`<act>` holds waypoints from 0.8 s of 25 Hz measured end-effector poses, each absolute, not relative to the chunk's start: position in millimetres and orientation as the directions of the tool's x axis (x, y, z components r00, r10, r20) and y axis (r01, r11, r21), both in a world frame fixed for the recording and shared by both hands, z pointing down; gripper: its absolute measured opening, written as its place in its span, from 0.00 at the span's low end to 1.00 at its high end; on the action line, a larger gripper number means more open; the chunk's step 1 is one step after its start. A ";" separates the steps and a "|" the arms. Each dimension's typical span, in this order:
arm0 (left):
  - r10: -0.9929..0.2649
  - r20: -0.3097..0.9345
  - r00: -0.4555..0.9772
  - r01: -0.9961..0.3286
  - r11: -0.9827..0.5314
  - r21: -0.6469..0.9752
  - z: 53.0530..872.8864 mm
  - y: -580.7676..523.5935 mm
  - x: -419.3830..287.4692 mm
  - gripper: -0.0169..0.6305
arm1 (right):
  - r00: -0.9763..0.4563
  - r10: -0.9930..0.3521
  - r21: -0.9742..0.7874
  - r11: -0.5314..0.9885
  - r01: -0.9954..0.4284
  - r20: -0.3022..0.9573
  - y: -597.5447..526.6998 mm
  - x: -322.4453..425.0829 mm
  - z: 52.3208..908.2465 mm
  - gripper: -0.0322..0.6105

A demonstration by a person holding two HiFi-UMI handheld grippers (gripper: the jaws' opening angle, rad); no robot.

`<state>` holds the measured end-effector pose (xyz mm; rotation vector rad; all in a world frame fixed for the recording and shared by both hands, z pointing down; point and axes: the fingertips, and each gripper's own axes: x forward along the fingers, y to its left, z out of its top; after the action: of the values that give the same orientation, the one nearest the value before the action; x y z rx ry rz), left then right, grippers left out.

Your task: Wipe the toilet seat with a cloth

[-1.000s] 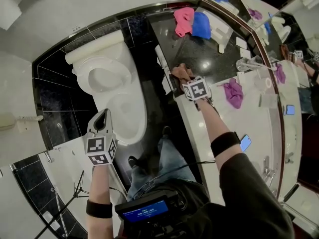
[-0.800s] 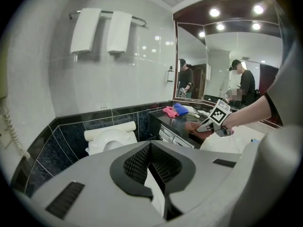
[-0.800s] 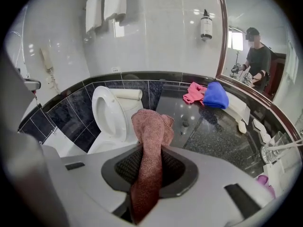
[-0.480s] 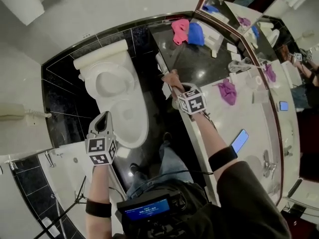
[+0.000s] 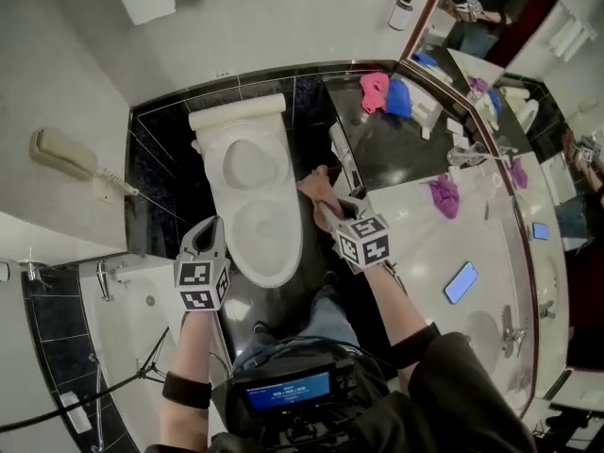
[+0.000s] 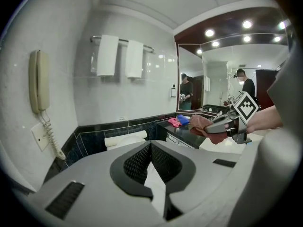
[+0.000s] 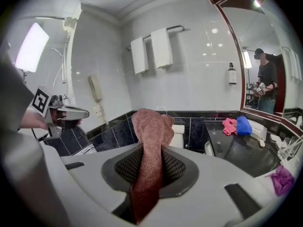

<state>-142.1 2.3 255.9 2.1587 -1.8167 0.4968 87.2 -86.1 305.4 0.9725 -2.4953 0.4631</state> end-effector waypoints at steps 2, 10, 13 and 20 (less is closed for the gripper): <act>-0.896 0.421 0.143 -0.987 -0.160 -0.006 253.1 16.4 -152.7 0.03 | -0.690 -0.540 -0.151 0.724 -0.673 0.482 -63.1 67.4 300.7 0.21; -0.912 0.396 0.107 -0.993 -0.115 0.004 245.1 53.7 -184.2 0.03 | -0.741 -0.496 -0.173 0.766 -0.618 0.453 -3.0 20.9 290.4 0.21; -0.910 0.403 0.100 -0.994 -0.106 0.007 247.0 57.4 -188.1 0.03 | -0.747 -0.484 -0.175 0.774 -0.609 0.456 2.5 15.9 292.8 0.21; -0.894 0.441 0.076 -0.997 -0.075 0.020 262.5 38.6 -173.9 0.03 | -0.764 -0.436 -0.183 0.801 -0.570 0.476 -19.2 20.0 307.2 0.21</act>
<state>-173.9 38.6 262.5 2.0429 -1.8866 0.4557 20.0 -19.2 307.2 0.7560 -2.5733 0.4462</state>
